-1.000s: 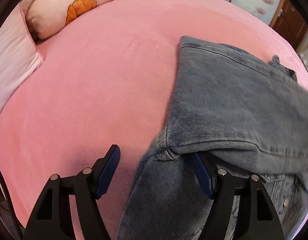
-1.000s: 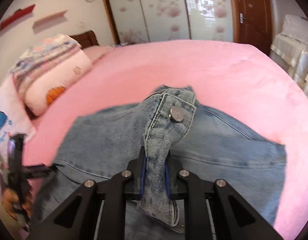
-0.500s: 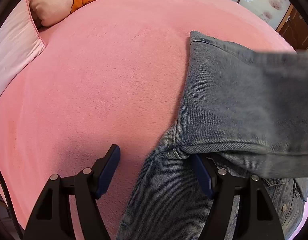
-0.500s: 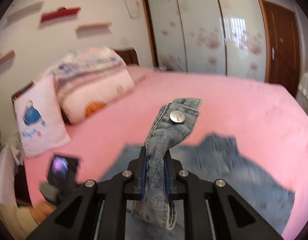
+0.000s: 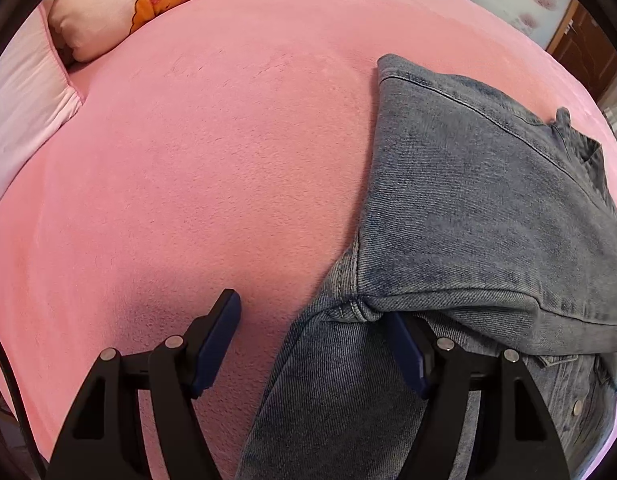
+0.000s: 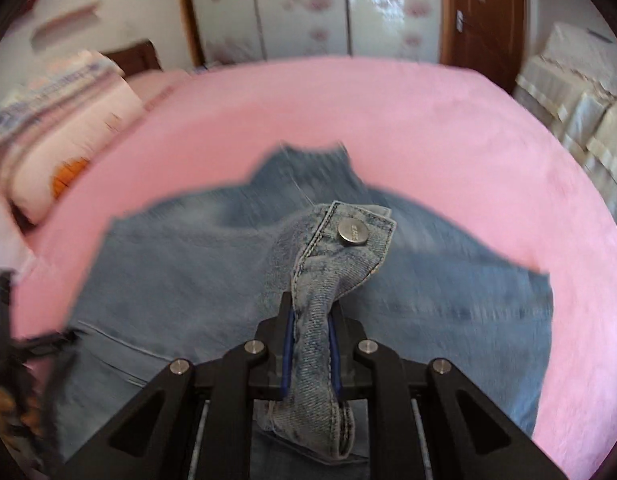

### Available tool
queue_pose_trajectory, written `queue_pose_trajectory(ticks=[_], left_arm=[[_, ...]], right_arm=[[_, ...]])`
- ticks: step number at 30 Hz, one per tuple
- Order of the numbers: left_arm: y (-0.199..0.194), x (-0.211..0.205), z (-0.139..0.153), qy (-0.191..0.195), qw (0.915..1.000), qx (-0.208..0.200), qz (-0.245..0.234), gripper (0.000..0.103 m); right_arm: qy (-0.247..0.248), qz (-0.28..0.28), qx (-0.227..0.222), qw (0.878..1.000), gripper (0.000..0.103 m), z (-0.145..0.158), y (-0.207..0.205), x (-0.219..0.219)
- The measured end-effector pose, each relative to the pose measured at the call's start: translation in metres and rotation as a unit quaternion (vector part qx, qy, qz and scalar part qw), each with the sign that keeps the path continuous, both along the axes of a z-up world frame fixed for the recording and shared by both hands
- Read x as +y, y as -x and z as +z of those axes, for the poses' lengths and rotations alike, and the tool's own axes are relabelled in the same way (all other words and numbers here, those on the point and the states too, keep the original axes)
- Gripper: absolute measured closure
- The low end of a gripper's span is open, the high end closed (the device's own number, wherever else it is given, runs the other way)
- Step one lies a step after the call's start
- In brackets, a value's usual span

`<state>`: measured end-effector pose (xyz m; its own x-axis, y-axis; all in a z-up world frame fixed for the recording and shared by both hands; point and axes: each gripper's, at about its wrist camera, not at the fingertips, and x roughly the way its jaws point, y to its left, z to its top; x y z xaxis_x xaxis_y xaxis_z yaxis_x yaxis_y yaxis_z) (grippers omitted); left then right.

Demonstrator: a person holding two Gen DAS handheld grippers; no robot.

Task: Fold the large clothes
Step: 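Lay the cuff flat on the jacket front and open the right tool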

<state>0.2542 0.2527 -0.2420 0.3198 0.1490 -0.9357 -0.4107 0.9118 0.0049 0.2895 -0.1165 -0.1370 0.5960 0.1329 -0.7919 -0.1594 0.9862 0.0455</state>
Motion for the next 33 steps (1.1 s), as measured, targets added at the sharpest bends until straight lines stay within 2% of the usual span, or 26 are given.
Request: queue_pose_trajectory(ticks=[4, 6, 8, 10, 14, 19, 23, 26, 29, 33], left_arm=[[0.002, 0.001, 0.004, 0.001, 0.9998, 0.005, -0.021, 0.032], [0.005, 0.004, 0.01, 0.01, 0.9992, 0.006, -0.038, 0.032], [0.008, 0.007, 0.019, 0.028, 0.998, -0.005, -0.056, 0.032], [0.014, 0.009, 0.035, 0.046, 0.9962, -0.03, -0.067, 0.032], [0.009, -0.003, 0.069, 0.05, 0.9924, -0.075, -0.084, 0.032], [-0.022, -0.043, 0.082, 0.046, 0.9869, -0.1, -0.118, 0.032], [-0.052, -0.075, 0.069, 0.046, 0.9843, -0.107, -0.132, 0.032], [-0.07, -0.091, 0.039, 0.042, 0.9875, -0.071, -0.134, 0.032], [-0.068, -0.088, 0.009, 0.005, 0.9911, -0.022, -0.131, 0.032], [-0.055, -0.079, 0.001, 0.008, 0.9863, -0.039, -0.16, 0.032]], right_arm=[[-0.003, -0.025, 0.07, 0.997, 0.083, -0.05, -0.005, -0.011], [-0.004, -0.038, 0.071, 0.997, 0.077, -0.055, -0.004, -0.015], [-0.005, -0.049, 0.075, 0.996, 0.066, -0.054, -0.002, -0.02], [-0.009, -0.053, 0.082, 0.995, 0.063, -0.053, 0.0, -0.025], [-0.027, -0.061, 0.069, 0.995, 0.063, -0.038, 0.012, -0.037], [-0.061, -0.054, 0.015, 0.997, 0.063, -0.004, 0.03, -0.029], [-0.088, -0.011, 0.001, 0.996, 0.063, 0.006, 0.031, 0.006], [-0.088, 0.023, 0.015, 0.996, 0.063, -0.003, 0.029, 0.035], [-0.059, 0.038, 0.037, 0.997, 0.063, -0.024, 0.027, 0.05], [0.007, 0.003, 0.061, 0.998, 0.063, -0.055, 0.026, 0.026]])
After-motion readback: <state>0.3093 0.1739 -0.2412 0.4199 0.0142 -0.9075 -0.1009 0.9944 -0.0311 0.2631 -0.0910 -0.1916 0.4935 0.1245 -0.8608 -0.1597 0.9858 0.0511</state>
